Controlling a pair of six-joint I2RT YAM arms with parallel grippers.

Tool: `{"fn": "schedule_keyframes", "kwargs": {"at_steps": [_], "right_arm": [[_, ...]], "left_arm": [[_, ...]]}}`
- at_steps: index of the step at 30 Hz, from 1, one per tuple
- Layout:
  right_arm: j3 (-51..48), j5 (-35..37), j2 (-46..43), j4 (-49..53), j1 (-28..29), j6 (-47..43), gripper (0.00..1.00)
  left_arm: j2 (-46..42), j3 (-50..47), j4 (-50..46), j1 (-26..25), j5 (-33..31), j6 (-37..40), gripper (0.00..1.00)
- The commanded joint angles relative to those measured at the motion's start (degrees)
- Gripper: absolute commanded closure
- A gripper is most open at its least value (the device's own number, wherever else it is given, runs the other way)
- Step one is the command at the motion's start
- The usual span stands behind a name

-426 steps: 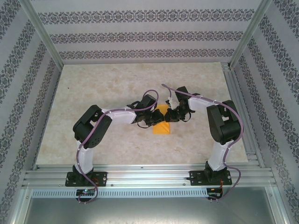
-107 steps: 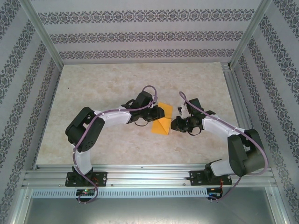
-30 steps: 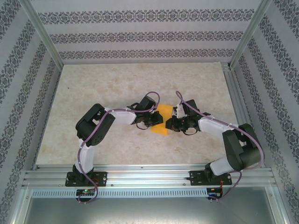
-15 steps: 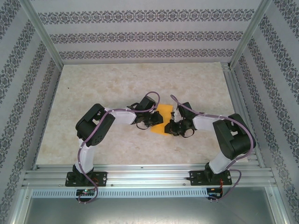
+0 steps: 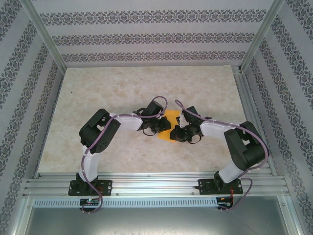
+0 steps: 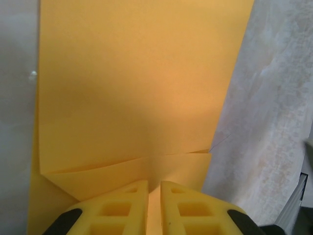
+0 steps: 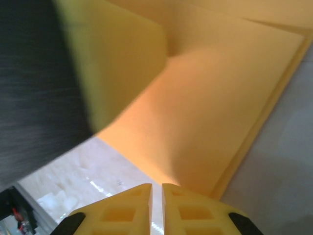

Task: Fold a paper plane with a square sheet of paper (pick it up from the middle)
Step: Fold the triangle a second time at the center of the table.

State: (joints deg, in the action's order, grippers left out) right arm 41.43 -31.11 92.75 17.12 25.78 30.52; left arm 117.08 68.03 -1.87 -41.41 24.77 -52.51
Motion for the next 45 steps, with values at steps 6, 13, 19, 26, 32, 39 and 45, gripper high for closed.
{"fn": "schedule_keyframes", "kwargs": {"at_steps": [6, 13, 19, 26, 32, 39, 45], "right_arm": [[-2.9, 3.3, 4.6, -0.9, -0.1, -0.7, 0.9], [-3.6, 0.9, 4.4, -3.9, -1.0, 0.8, 0.93], [-3.5, 1.0, 4.4, -4.0, -1.0, 1.0, 0.97], [-3.8, 1.2, 4.1, -4.3, -1.0, 1.5, 0.98], [-3.7, 1.3, 3.9, -4.0, -1.0, 1.4, 0.98], [-3.9, 1.4, 3.9, -4.1, -1.0, 1.6, 0.98], [-3.8, 1.6, 3.4, -3.4, -1.0, 1.4, 0.98]], "left_arm": [[-1.8, 1.0, -1.4, -0.6, -0.5, 1.2, 0.81], [-5.7, -0.7, 1.8, -0.5, 1.3, 0.5, 0.75], [-7.7, -4.6, 5.3, -0.5, 3.2, -3.7, 0.86], [-6.2, -8.2, 10.9, -0.9, 5.5, -8.3, 0.96], [-4.3, -9.0, 13.9, -1.3, 6.7, -10.2, 0.97], [-2.3, -8.7, 12.9, -1.8, 7.7, -10.6, 0.96], [-1.2, -7.4, 8.8, -1.8, 5.0, -8.9, 0.96]]}}
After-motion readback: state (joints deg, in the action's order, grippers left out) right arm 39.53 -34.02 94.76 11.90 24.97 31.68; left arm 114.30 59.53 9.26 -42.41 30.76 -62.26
